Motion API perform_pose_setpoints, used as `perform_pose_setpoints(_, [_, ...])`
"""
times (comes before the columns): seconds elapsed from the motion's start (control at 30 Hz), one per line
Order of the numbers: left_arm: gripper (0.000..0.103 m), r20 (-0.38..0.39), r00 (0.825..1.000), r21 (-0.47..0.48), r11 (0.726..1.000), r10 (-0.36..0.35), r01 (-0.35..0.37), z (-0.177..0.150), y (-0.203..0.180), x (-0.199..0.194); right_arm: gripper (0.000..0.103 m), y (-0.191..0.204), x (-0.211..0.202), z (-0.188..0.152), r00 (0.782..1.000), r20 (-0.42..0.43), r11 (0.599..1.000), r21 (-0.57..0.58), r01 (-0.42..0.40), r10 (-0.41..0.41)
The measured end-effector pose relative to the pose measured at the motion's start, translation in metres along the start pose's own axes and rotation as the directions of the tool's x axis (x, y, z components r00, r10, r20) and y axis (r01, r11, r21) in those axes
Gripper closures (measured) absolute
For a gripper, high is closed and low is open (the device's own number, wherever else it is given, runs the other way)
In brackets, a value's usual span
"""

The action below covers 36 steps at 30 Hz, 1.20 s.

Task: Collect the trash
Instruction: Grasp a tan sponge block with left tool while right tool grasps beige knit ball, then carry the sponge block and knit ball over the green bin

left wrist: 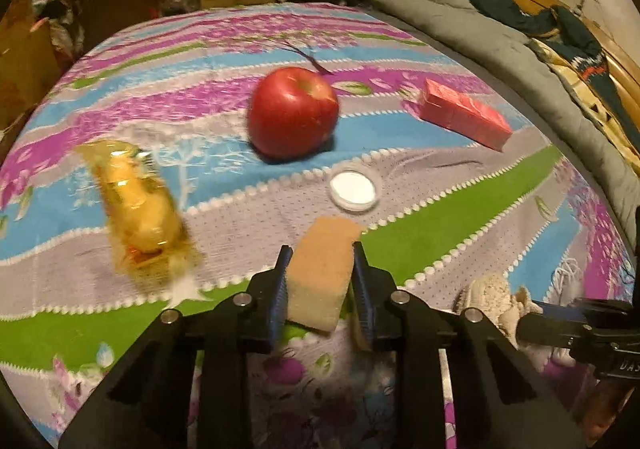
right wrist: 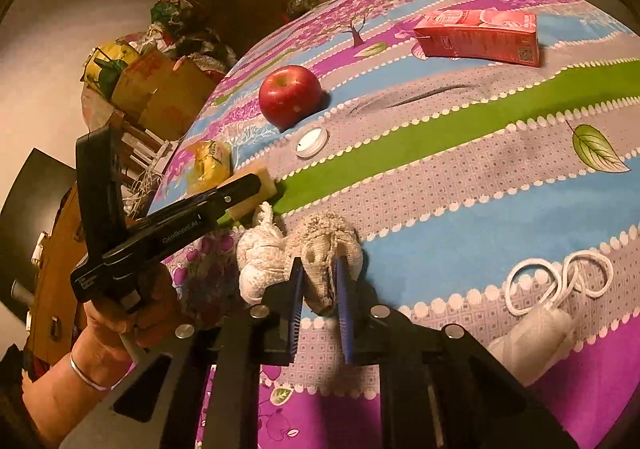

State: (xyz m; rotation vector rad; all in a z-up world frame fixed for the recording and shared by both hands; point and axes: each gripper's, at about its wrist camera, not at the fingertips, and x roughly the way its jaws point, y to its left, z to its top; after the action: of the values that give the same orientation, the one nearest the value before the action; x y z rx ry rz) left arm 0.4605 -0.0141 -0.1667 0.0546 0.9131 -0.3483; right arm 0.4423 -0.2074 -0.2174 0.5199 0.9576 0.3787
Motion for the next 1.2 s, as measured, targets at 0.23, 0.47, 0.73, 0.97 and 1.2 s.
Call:
perform_pose_setpoints(0.23, [0.076,0.115,0.989,-0.068,0.994,0.088,-0.081,-0.015,0.02,-0.077,0.09,0.016,-0.046,-0.016,0.998,0.037,0.999,-0.027,-0.041,0.042])
perform_pose_setpoints(0.47, [0.076,0.102,0.98,-0.103,0.981,0.173,-0.163,-0.091,0.016,-0.152,0.091,0.042,-0.12,-0.085,0.996,0.02,0.995,-0.042,-0.089,0.089])
perform_pose_setpoints(0.73, [0.075,0.0,0.968,-0.062,0.967,0.249,-0.249,-0.169,-0.01,-0.148,0.07,0.049,-0.132,-0.165,0.999,-0.032,0.99,-0.136,0.027,-0.032])
perform_pose_setpoints(0.97, [0.072,0.027,0.96,-0.056,0.96,0.278,-0.276,-0.173,-0.011,-0.143,0.047,0.06,-0.125,-0.161,0.997,-0.029,0.982,-0.176,0.071,-0.077])
perform_pose_setpoints(1.2, [0.077,0.028,0.959,-0.06,0.958,0.281,-0.279,-0.174,-0.015,-0.149,0.073,0.053,-0.118,-0.16,0.997,-0.012,0.991,-0.113,0.069,-0.071])
